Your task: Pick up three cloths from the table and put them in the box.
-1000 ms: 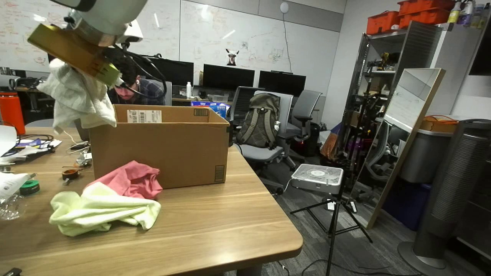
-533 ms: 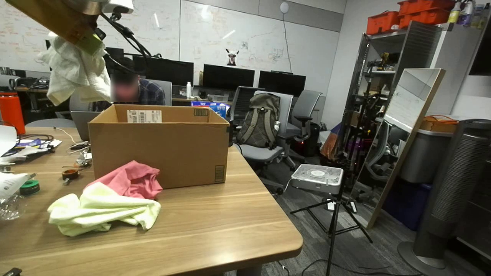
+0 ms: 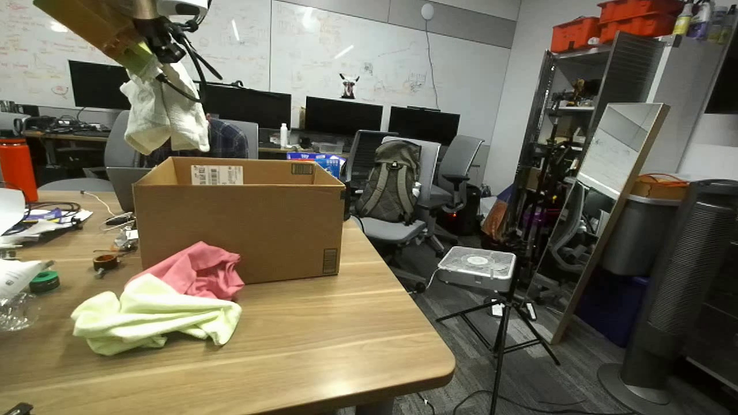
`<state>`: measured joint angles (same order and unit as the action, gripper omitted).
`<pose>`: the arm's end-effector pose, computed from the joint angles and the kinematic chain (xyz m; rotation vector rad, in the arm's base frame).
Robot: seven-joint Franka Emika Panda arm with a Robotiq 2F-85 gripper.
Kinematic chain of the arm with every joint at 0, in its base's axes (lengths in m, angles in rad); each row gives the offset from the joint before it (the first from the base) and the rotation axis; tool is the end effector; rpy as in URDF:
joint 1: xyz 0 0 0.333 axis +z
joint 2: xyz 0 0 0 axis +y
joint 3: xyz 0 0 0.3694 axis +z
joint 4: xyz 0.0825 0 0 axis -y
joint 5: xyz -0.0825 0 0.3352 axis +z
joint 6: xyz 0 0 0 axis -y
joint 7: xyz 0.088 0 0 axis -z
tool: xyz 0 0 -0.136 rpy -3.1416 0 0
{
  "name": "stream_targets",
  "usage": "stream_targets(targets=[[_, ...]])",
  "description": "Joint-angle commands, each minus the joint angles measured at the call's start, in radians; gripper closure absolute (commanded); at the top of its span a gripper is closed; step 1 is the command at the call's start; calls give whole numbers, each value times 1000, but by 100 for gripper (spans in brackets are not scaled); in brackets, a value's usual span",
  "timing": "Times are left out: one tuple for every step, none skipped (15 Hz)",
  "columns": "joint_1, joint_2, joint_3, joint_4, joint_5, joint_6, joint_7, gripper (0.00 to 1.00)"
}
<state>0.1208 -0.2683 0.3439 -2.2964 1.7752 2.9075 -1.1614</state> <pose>0.4229 0.1693 0.5569 -2.2093 -0.0427 -1.1292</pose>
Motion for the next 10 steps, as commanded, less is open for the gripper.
stream_targets(targets=[[-12,92,28,113,55,127,-22,90],[-10,109,30,130,58,154,-24,91],[-10,126,31,146,62,174,-30,91],[-9,142,32,162,67,193,-37,91],[-7,159,33,177,65,212,-33,91],[-5,173,34,190,61,229,-30,91],[-4,189,35,205,64,246,-36,91],[-4,203,35,217,64,257,-37,91],[-2,218,36,229,60,273,-35,91],[1,233,37,235,46,291,-20,81]])
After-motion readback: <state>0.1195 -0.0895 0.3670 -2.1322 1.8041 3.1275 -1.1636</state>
